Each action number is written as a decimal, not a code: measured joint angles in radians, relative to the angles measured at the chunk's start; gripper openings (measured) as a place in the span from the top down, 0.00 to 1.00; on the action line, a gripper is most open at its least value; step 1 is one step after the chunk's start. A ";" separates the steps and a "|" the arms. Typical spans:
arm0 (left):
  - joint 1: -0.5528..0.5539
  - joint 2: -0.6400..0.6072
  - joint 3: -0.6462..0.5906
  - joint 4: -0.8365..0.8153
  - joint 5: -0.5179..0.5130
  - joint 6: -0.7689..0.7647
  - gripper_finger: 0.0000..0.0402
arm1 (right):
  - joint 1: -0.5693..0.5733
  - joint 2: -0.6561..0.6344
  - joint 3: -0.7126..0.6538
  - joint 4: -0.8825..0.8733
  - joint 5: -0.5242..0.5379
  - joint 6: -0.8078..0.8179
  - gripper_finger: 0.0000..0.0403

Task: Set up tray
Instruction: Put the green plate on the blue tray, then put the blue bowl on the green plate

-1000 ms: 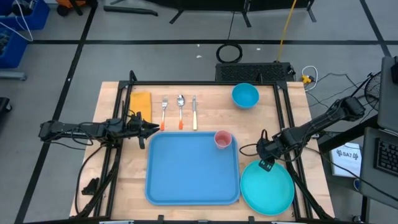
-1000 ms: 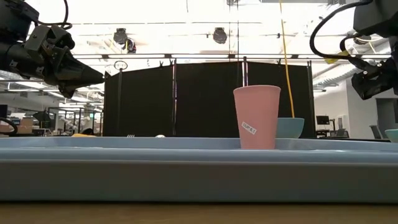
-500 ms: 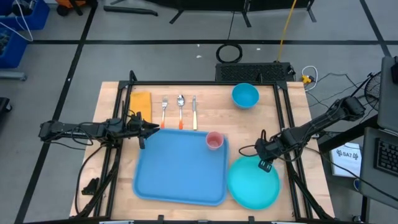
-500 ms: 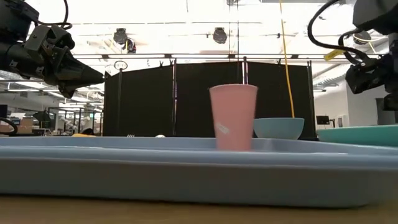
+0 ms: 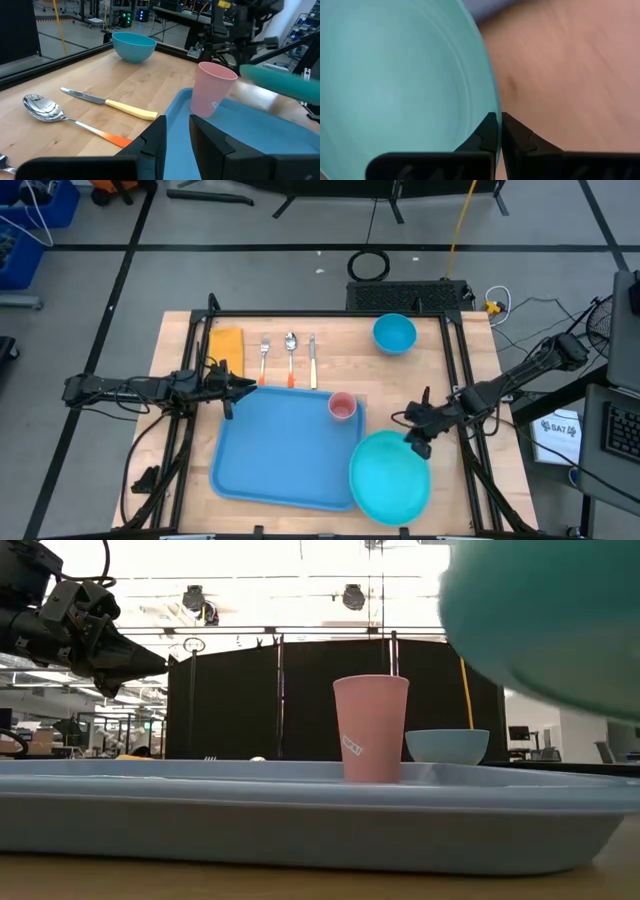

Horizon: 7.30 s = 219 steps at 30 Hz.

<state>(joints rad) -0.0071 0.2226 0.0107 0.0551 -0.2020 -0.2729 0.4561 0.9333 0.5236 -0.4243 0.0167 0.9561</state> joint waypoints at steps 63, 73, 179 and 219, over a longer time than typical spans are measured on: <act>0.000 0.000 0.000 -0.002 0.002 0.000 0.78 | -0.357 0.768 0.504 0.471 -0.177 -0.795 0.90; -0.001 0.000 0.000 -0.003 0.002 0.000 0.78 | -0.356 0.772 0.501 0.555 -0.174 -0.790 0.72; 0.000 0.000 0.001 -0.017 -0.006 -0.018 0.78 | -1.368 0.551 0.427 -0.174 0.058 -0.973 0.99; 0.000 0.000 -0.001 0.000 -0.008 -0.003 0.78 | -0.242 0.761 0.877 -0.101 -0.070 -0.712 1.00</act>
<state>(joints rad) -0.0071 0.2223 0.0101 0.0547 -0.2096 -0.2760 0.2142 1.6946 1.4010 -0.5250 -0.0532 0.2443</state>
